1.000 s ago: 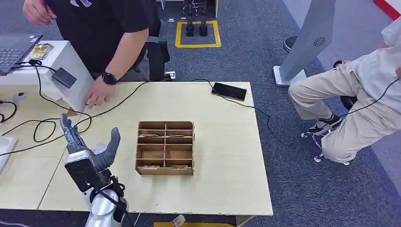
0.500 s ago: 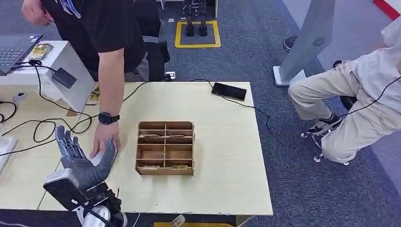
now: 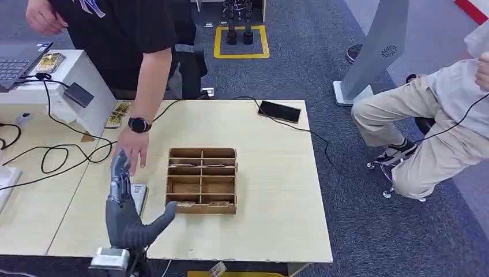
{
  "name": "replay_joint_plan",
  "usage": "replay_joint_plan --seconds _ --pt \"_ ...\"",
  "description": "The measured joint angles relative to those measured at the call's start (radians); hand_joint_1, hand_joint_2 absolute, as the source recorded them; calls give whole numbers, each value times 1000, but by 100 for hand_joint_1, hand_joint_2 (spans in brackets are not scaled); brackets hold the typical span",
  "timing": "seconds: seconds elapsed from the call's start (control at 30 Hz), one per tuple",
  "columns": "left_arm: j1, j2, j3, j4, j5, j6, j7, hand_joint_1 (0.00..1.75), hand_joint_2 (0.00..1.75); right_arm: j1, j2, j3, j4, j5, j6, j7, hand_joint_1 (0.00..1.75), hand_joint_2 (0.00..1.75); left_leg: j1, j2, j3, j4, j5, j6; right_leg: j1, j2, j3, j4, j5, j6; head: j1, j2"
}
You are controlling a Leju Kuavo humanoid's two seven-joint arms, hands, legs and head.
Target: Pass the card to the sensor for recognition and then transmit it.
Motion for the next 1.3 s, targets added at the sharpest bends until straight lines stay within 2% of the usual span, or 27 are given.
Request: replay_joint_plan --seconds 0.13,0.23,0.27,0.6,0.8,1.13,1.3 --pt "-8 53 -70 41 -270 57 69 0 0 0 0 0 2 4 0 0 0 175 0 0 0 0 0 0 0 0 0 0 0 0 0 0" --pt "-21 85 -110 85 -379 66 114 0 0 1 0 0 3 4 0 1 0 175 0 0 0 0 0 0 0 0 0 0 0 0 0 0" --pt "-29 95 -119 97 -403 66 126 0 175 1 0 0 3 4 0 1 0 175 0 0 0 0 0 0 0 0 0 0 0 0 0 0" --pt "-120 148 -192 245 -708 82 319 0 175 3 0 0 3 6 0 13 0 175 0 0 0 0 0 0 0 0 0 0 0 0 0 0" --pt "-159 156 -215 312 -823 105 405 0 175 4 0 0 3 4 0 16 0 175 0 0 0 0 0 0 0 0 0 0 0 0 0 0" --pt "-184 157 -230 365 -930 176 483 0 175 7 0 0 3 -3 0 24 0 175 0 0 0 0 0 0 0 0 0 0 0 0 0 0" --pt "-189 155 -230 381 -963 187 512 0 175 7 0 0 3 -4 0 26 0 175 0 0 0 0 0 0 0 0 0 0 0 0 0 0"
